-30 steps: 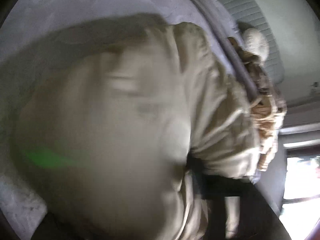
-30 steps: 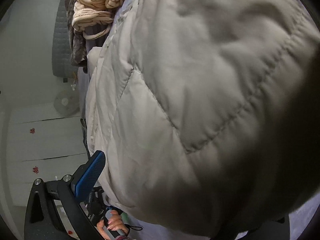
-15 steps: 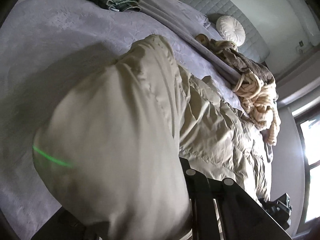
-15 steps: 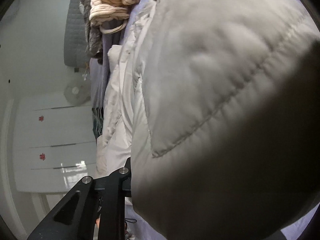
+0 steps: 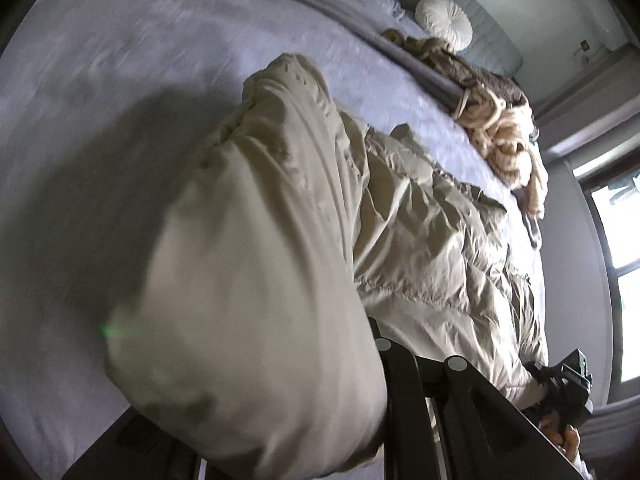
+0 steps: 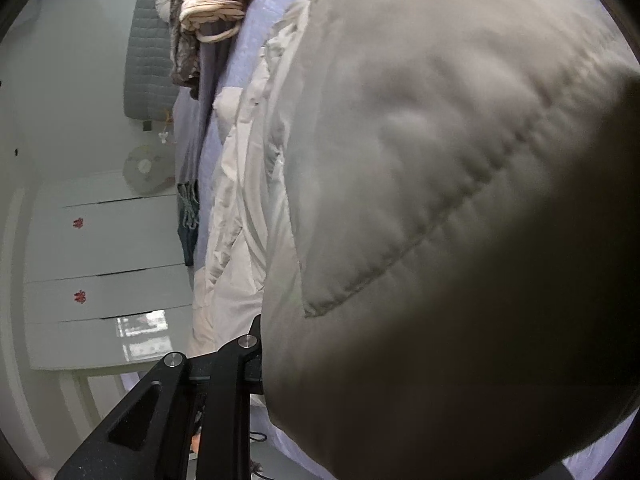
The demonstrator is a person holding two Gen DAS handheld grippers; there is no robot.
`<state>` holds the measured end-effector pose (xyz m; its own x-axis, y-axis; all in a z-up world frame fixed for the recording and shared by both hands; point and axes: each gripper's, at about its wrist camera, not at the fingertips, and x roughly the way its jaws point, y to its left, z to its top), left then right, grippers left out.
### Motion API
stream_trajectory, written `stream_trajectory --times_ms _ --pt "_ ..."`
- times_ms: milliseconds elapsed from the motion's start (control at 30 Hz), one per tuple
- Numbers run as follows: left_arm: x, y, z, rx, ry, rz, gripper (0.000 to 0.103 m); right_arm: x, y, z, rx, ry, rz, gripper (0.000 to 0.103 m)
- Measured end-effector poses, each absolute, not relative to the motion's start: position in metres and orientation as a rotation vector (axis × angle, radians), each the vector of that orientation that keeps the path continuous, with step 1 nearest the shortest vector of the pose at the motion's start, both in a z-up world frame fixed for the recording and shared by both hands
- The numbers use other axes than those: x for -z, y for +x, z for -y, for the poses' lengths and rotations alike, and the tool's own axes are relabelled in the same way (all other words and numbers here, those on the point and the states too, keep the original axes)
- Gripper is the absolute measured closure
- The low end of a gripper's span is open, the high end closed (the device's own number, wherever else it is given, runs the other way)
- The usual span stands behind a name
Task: Fold large clothes
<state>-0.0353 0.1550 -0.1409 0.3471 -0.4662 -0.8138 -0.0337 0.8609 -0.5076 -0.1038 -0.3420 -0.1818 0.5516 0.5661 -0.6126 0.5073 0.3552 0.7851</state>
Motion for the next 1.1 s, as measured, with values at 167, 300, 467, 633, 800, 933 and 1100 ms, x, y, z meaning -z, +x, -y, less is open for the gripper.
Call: stream_trajectory --times_ms 167,300,467,633,800,933,1100 --pt "0.154 -0.086 -0.177 0.312 -0.469 -1.26 0.085 0.182 -0.155 0.322 -0.012 1.279 -1.084 0.079" --pt "0.17 -0.103 -0.19 0.281 -0.473 -1.305 0.065 0.193 -0.18 0.314 0.027 1.296 -1.086 0.074" --pt "0.158 -0.114 -0.217 0.196 -0.43 -1.309 0.053 0.189 -0.195 0.315 0.083 1.249 -1.091 0.061" --pt "0.128 -0.12 -0.239 0.096 -0.288 -1.246 0.053 0.174 -0.207 0.312 0.167 1.201 -1.103 0.052" --pt "0.104 -0.117 -0.243 0.094 -0.24 -1.168 0.053 0.157 -0.224 0.304 0.224 1.156 -1.114 0.052" --pt "0.103 -0.11 -0.225 0.142 -0.194 -1.163 0.053 0.132 -0.24 0.282 0.208 1.007 -1.143 0.079" --pt "0.147 -0.107 -0.216 0.144 -0.12 -1.278 0.053 0.095 -0.239 0.253 0.196 0.774 -1.13 0.083"
